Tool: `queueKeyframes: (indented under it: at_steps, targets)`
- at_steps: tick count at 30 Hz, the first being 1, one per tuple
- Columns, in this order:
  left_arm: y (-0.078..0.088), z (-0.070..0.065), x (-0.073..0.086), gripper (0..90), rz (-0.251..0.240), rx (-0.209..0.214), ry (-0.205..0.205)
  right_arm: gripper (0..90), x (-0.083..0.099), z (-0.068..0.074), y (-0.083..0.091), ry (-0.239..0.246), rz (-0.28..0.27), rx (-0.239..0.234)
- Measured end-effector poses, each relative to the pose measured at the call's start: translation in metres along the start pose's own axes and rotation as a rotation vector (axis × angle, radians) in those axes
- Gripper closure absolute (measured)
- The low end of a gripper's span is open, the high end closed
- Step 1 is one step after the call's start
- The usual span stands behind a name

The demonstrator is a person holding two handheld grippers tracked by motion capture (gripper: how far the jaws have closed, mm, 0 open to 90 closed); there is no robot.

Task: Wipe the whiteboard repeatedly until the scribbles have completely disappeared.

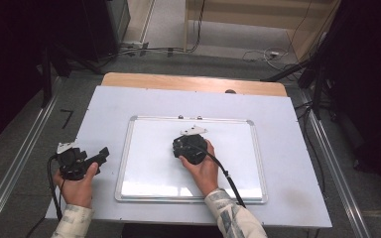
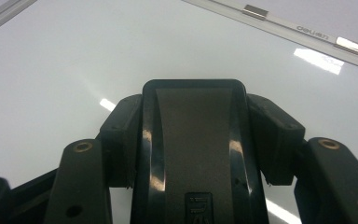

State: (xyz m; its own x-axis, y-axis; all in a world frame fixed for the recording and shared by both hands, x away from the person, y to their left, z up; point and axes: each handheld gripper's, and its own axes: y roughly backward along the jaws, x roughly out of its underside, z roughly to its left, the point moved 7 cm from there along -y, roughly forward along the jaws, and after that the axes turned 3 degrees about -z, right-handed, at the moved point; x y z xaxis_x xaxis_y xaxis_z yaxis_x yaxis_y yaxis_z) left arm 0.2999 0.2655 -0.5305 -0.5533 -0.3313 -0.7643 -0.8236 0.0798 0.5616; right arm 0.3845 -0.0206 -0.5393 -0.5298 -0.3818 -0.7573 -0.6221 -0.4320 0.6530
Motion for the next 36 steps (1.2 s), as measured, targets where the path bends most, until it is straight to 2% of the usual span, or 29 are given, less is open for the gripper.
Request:
queueKeyframes:
  at_steps: [8,16,31,36]
  targets:
    - [0.0,0.0,0.0,19.2,0.001,0.001,0.001,39.4,0.002,0.011,0.002,0.02,0.004,-0.02]
    - [0.001,0.001,0.001,19.2,0.001,-0.001,0.002,39.3,0.001,0.01,0.001,0.017,0.007,-0.017]
    - [0.002,0.001,0.001,19.2,0.002,-0.003,0.0,39.3,0.0,-0.015,0.001,-0.001,0.009,0.014]
    - [0.002,0.002,0.001,19.2,0.002,-0.003,0.0,39.3,0.001,-0.032,0.002,-0.018,0.012,0.041]
